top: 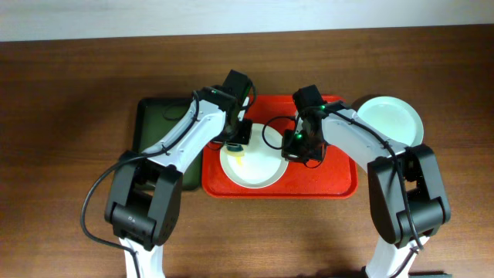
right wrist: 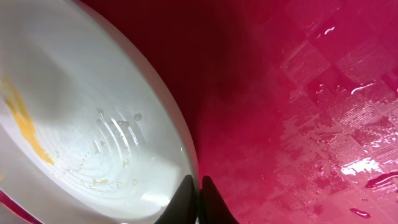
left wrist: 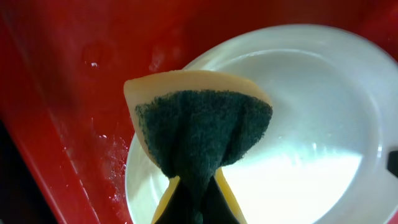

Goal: Clean dirty plates on tray and stack at the side
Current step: 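Lift the sponge with the left gripper and carry it onto the plate, then scrub the plate with the sponge while the right gripper holds the rim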

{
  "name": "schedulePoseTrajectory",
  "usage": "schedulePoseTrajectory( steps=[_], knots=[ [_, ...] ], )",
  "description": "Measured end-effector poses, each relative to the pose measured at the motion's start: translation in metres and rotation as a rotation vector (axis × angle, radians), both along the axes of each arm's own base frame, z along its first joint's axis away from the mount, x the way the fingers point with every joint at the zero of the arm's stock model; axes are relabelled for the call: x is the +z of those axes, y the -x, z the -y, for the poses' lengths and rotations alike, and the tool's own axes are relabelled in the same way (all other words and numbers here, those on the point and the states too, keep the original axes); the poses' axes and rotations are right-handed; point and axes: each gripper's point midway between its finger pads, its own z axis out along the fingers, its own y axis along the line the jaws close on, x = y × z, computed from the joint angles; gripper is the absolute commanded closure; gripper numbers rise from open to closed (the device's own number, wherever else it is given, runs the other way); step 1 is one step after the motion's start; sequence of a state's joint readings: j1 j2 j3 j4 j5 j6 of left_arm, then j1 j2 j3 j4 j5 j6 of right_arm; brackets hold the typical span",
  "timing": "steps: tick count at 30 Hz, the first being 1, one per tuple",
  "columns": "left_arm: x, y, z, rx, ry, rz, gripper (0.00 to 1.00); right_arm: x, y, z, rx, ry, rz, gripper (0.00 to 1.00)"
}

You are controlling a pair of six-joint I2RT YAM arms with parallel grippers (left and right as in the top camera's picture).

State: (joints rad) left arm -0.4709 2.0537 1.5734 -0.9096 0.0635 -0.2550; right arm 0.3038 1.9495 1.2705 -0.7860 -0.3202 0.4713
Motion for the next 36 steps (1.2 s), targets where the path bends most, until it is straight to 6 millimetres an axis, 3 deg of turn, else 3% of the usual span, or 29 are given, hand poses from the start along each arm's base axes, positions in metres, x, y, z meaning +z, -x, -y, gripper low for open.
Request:
schedulePoseTrajectory(
  steps=[6,9,13,16,19,21,24,26,31,33,36],
  knots=[
    [-0.013,0.000,0.000,0.034,0.004,-0.006,1.00,0.000,0.000,0.000,0.000,0.000,0.000,0.96],
    [-0.036,0.001,0.002,0.032,-0.013,-0.038,1.00,0.000,0.000,0.000,0.000,0.000,0.001,0.96],
    [-0.038,0.001,0.009,0.019,0.025,-0.053,1.00,-0.001,0.001,0.002,-0.001,0.011,-0.003,0.96],
    [-0.035,0.010,0.039,-0.127,0.221,-0.108,1.00,-0.001,0.002,0.003,-0.002,0.019,-0.007,0.95],
    [-0.032,0.033,0.066,-0.255,0.404,-0.216,1.00,-0.002,0.003,0.004,-0.002,0.019,-0.009,0.95],
    [-0.023,0.036,0.065,-0.257,0.435,-0.258,1.00,-0.002,0.002,0.003,-0.001,0.017,-0.006,0.95],
    [0.002,0.011,0.058,-0.245,0.483,-0.203,1.00,-0.002,0.003,0.003,-0.002,0.015,-0.008,0.89],
    [0.007,0.007,0.042,-0.223,0.425,-0.183,1.00,-0.002,0.003,0.003,-0.001,0.016,-0.010,0.89],
    [-0.002,-0.010,-0.001,-0.094,0.139,-0.107,1.00,-0.004,0.005,0.004,-0.002,0.017,-0.014,0.93],
    [-0.005,-0.012,-0.009,-0.041,0.086,-0.099,1.00,-0.004,0.005,0.004,-0.001,0.017,-0.014,0.96],
    [-0.013,-0.001,-0.002,-0.035,0.047,-0.110,1.00,-0.004,0.005,0.003,-0.001,0.016,-0.015,0.96]
  ],
)
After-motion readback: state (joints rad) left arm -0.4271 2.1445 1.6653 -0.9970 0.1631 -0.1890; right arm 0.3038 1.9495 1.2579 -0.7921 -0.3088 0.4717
